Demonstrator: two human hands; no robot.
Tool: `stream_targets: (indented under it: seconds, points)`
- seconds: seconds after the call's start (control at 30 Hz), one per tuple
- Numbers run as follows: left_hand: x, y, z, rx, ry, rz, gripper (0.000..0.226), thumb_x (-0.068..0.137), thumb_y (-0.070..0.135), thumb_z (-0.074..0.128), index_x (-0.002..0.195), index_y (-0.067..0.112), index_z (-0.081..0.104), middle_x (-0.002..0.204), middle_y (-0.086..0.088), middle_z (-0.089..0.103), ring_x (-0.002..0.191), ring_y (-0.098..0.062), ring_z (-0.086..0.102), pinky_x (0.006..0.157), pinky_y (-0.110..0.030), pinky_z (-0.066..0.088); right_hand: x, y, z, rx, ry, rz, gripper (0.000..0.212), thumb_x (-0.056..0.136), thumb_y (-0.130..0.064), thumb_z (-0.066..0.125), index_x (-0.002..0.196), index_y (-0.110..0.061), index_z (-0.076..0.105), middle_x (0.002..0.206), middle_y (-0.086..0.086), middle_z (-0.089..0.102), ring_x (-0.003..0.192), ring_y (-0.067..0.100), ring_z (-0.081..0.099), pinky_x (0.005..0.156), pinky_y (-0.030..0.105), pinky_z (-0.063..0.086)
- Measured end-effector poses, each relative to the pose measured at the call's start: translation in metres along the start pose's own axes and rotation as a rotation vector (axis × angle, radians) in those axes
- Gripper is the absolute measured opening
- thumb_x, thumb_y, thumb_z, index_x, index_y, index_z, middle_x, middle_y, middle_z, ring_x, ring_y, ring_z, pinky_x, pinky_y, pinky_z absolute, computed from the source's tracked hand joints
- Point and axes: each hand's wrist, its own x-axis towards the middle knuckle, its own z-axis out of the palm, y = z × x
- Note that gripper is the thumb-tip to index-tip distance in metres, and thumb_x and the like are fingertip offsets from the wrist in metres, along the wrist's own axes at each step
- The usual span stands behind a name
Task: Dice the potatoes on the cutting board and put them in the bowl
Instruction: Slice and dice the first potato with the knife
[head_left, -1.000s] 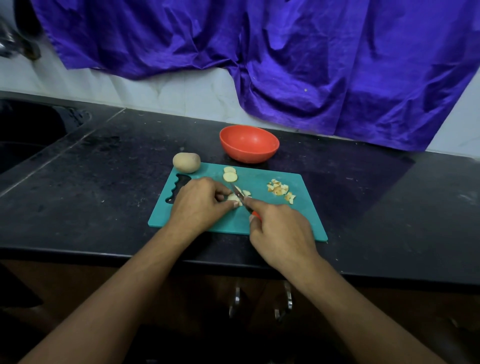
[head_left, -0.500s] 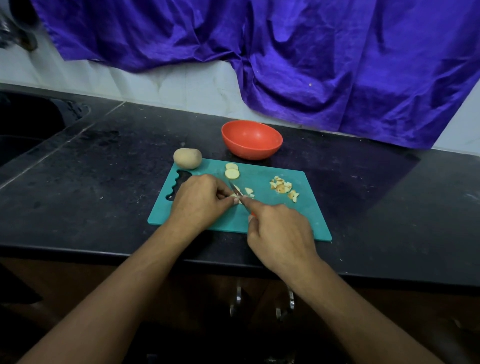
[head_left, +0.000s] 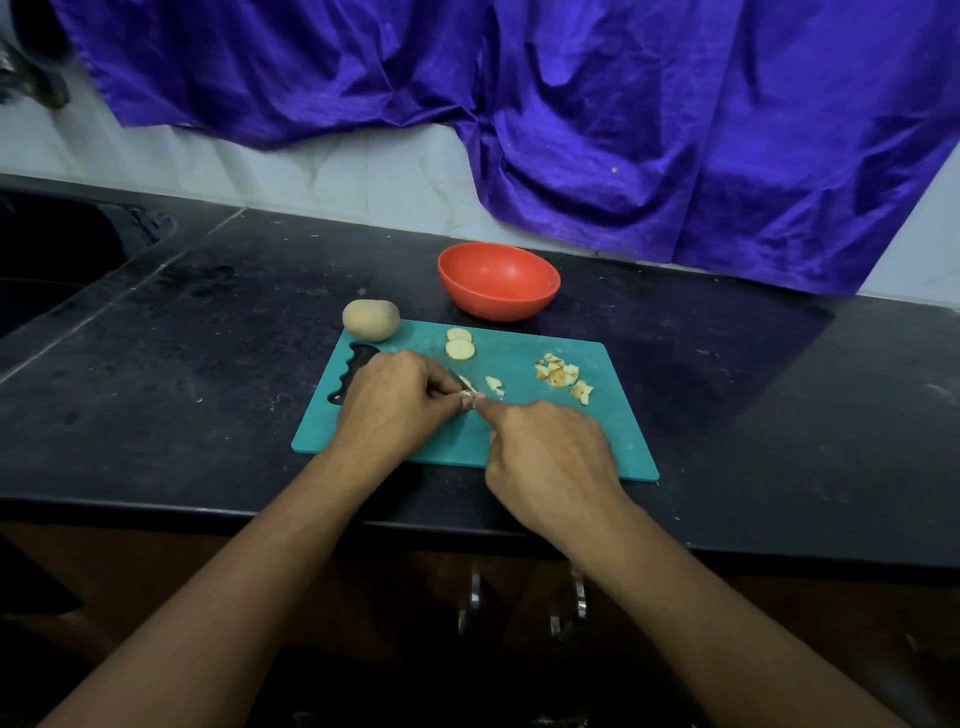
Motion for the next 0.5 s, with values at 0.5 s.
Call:
stream_targets:
  seconds: [0.5]
  points:
    - [-0.003, -0.002, -0.001, -0.054, 0.017, -0.027, 0.009, 0.083, 0.034, 0.082, 0.093, 0.034, 0.081, 0.076, 0.02, 0.072, 0.077, 0.003, 0.066, 0.078, -0.028, 0.058, -0.004, 0.02, 0.004, 0.264, 0.052, 0.113, 0.044, 0.104, -0.037, 0.049, 0.147, -0.048, 0.048, 0.087, -0.011, 0.062, 0.068, 0.007, 0.054, 0.061, 0.028, 0.042]
